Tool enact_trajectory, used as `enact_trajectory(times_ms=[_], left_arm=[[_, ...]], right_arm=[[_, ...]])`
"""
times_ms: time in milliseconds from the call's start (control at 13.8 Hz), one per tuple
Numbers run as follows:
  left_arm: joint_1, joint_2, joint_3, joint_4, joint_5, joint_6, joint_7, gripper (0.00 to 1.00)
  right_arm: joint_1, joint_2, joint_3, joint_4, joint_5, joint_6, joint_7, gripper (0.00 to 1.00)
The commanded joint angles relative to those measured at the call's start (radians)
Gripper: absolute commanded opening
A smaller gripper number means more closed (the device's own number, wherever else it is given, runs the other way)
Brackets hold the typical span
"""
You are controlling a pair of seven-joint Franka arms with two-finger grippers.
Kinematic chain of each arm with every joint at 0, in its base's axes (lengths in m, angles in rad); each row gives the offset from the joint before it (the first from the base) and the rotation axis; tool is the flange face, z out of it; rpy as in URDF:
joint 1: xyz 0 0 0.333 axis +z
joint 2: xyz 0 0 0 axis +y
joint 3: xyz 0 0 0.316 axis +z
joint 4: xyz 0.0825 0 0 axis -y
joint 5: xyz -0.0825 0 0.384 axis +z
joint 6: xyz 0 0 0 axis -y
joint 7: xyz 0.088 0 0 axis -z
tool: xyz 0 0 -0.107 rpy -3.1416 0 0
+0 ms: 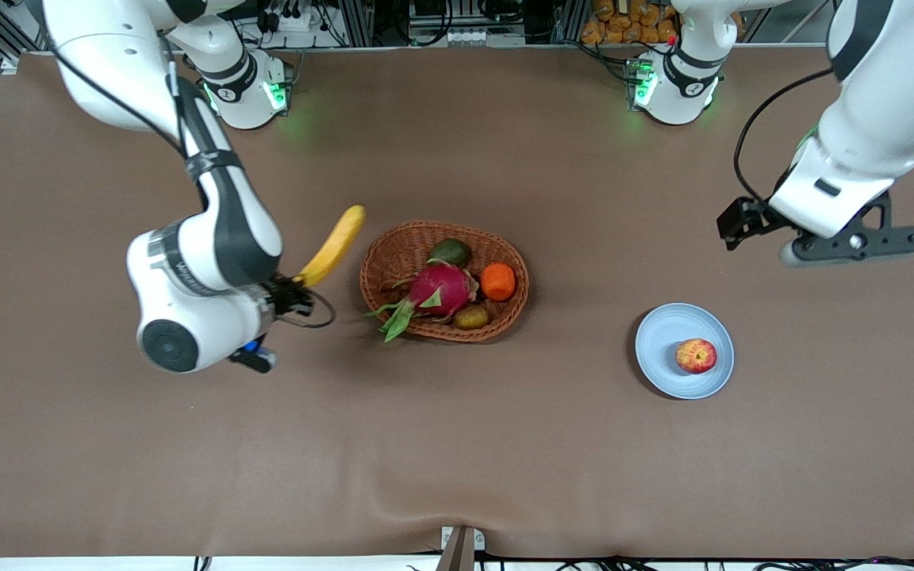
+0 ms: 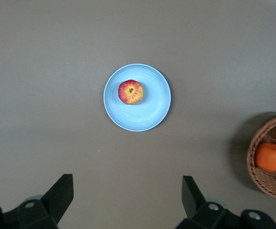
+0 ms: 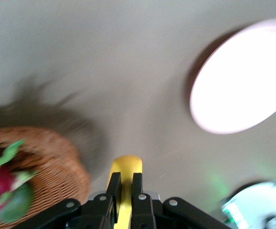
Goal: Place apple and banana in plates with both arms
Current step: 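Lift the banana with the right gripper while the left gripper withdraws, then lower the banana onto the pink plate and open the right gripper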
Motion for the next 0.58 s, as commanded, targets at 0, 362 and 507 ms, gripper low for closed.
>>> enact_trajectory(times_ms=[0,362,507], left_arm=[[0.027,-0.055,0.003,-0.017,-0.063,-0.036,-0.003,1.0],[0.075,-0.099,0.003,-0.016,-0.096,-0.065,0.01,1.0],[0.047,-0.104,0.05,-0.016,-0.111,-0.065,0.013,1.0]], right_arm=[[-0.031,-0.031,0.011,-0.001,-0.121,-0.009,-0.187,0.0],[-0.169,-0.129,0.011,-0.233,-0.158,0.207,-0.463,0.0],[-0.186,-0.153,0.011,-0.347,-0.177,0.34,-0.468,0.0]])
